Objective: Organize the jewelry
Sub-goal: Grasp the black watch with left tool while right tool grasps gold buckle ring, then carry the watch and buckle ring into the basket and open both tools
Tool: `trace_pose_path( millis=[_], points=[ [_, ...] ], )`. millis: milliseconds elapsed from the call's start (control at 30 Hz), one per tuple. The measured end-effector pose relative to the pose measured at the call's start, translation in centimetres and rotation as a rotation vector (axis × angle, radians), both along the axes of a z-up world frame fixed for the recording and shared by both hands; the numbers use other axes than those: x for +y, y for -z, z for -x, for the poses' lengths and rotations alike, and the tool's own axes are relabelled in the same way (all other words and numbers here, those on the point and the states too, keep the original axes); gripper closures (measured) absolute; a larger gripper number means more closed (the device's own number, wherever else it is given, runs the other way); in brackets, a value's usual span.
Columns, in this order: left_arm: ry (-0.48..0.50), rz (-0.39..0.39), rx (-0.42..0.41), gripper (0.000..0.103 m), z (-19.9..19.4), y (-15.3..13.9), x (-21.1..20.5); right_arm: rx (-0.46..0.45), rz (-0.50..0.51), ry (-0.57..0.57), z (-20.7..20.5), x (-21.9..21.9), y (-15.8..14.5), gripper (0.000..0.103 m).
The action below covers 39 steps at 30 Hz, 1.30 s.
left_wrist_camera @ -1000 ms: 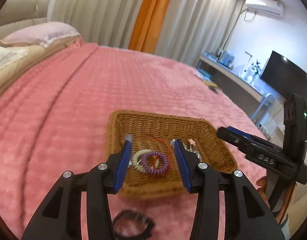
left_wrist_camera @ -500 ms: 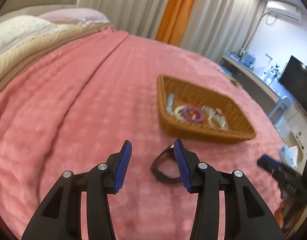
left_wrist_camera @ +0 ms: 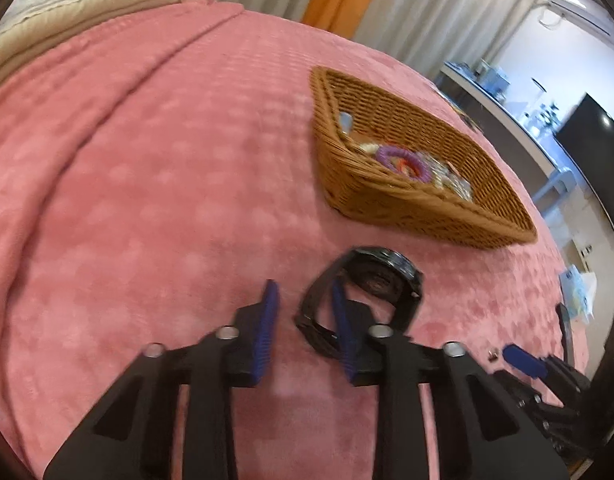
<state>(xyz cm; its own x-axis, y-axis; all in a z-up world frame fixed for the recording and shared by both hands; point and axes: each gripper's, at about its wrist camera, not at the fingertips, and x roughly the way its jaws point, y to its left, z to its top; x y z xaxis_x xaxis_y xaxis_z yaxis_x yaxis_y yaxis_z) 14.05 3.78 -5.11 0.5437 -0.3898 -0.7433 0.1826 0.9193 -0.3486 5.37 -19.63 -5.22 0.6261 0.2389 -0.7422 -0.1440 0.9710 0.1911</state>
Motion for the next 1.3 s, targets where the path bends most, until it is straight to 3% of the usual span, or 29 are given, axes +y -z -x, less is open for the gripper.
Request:
trace_pose_path(
  millis=[267, 567, 667, 767, 833, 1100, 1300],
  points=[
    [0.068, 0.028, 0.01, 0.084, 2.3, -0.5, -0.9, -0.008, -0.014, -0.011, 0.2, -0.3, 0.0, 0.056],
    [0.038, -0.088, 0.015, 0.08, 0.4, 0.4, -2.9, 0.006, 0.048, -0.012, -0.2, 0.8, 0.2, 0.055],
    [0.045, -0.12, -0.008, 0.081, 0.6, 0.3, -3.4, 0.014, 0.072, 0.004, -1.0, 1.1, 0.2, 0.067],
    [0.034, -0.157, -0.025, 0.094, 0.7, 0.5, -3.8, 0.002, 0.101, -0.004, -0.9, 1.5, 0.3, 0.073],
    [0.034, -0.158, -0.037, 0.095, 0.8, 0.4, -3.8, -0.005, 0.115, -0.017, -0.9, 1.9, 0.3, 0.085],
    [0.035, -0.167, -0.085, 0.096, 2.5, -0.2, -4.0, -0.092, 0.13, -0.077, 0.9, 2.7, -0.5, 0.085],
    [0.036, -0.105, -0.109, 0.096, 4.1, -1.0, -3.4, -0.12, 0.126, -0.071, 1.5, 2.6, -1.5, 0.085]
  ],
)
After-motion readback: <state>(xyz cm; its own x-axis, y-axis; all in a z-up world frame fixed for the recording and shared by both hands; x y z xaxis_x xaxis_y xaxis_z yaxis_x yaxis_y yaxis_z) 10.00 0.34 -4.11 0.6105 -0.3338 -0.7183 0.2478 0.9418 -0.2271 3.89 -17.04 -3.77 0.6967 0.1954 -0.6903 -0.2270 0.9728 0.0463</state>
